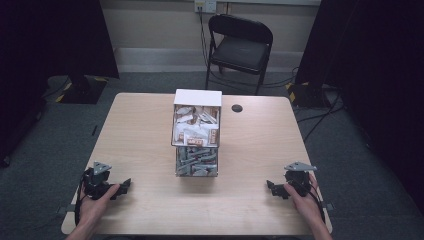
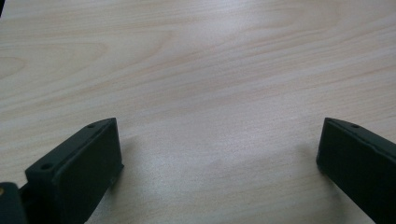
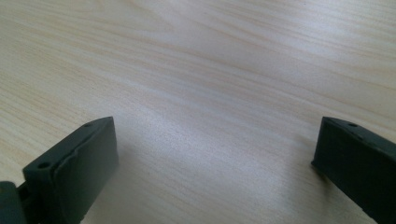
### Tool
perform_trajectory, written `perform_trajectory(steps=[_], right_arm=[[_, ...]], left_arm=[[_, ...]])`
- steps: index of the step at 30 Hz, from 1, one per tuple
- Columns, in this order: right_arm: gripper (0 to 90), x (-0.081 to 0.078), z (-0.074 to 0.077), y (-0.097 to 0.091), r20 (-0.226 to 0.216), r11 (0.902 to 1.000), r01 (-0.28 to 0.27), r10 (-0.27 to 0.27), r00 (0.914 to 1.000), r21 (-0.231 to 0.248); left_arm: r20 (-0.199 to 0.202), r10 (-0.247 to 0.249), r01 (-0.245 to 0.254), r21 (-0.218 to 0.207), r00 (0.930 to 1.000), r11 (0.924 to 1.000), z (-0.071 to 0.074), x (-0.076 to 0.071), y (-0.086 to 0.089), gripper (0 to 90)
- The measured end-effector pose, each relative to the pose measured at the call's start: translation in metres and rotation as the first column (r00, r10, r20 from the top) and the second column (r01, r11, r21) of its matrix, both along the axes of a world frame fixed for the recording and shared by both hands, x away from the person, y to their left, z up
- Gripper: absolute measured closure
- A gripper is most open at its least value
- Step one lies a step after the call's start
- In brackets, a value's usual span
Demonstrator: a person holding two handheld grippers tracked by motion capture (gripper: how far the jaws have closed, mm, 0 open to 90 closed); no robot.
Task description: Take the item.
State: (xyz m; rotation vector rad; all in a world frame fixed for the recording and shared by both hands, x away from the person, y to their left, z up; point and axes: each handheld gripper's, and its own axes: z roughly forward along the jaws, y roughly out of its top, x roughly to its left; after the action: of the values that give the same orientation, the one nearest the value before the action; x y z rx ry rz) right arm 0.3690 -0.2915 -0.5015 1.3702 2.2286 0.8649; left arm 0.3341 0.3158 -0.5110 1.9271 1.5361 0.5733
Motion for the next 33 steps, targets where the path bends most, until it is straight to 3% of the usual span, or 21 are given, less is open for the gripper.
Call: perform_trajectory(steps=[9, 12, 17, 19, 25, 33], right_arm=[[0.0, 0.000, 0.000, 0.000, 0.000, 1.0000, -0.001, 0.001, 1.0000, 0.000], [0.0, 0.000, 0.000, 0.000, 0.000, 1.0000, -0.001, 0.001, 1.0000, 0.000], [0.0, 0.000, 0.000, 0.000, 0.000, 1.0000, 0.000, 0.000, 1.0000, 0.000], [0.0, 0.000, 0.000, 0.000, 0.000, 1.0000, 0.000, 0.000, 1.0000, 0.000], [0.0, 0.000, 0.000, 0.000, 0.000, 1.0000, -0.001, 0.001, 1.0000, 0.000], [0.0, 0.000, 0.000, 0.000, 0.000, 1.0000, -0.001, 0.001, 1.0000, 0.000]], left_arm=[[0.002, 0.016, -0.016, -0.003, 0.9999, 0.9999, 0.001, 0.000, 0.000, 0.6], [-0.014, 0.025, -0.025, 0.001, 0.9996, 0.9997, 0.004, 0.000, -0.001, 5.6], [-0.008, 0.017, -0.017, -0.005, 0.9998, 0.9998, 0.006, 0.000, -0.001, 17.1], [-0.017, 0.014, -0.014, -0.012, 0.9998, 0.9998, 0.007, 0.000, -0.001, 17.1], [0.018, -0.008, 0.008, -0.012, 0.9998, 0.9999, 0.014, -0.002, -0.006, 19.1], [0.031, -0.087, 0.089, -0.051, 0.9957, 0.9947, 0.022, -0.005, -0.016, 25.1]])
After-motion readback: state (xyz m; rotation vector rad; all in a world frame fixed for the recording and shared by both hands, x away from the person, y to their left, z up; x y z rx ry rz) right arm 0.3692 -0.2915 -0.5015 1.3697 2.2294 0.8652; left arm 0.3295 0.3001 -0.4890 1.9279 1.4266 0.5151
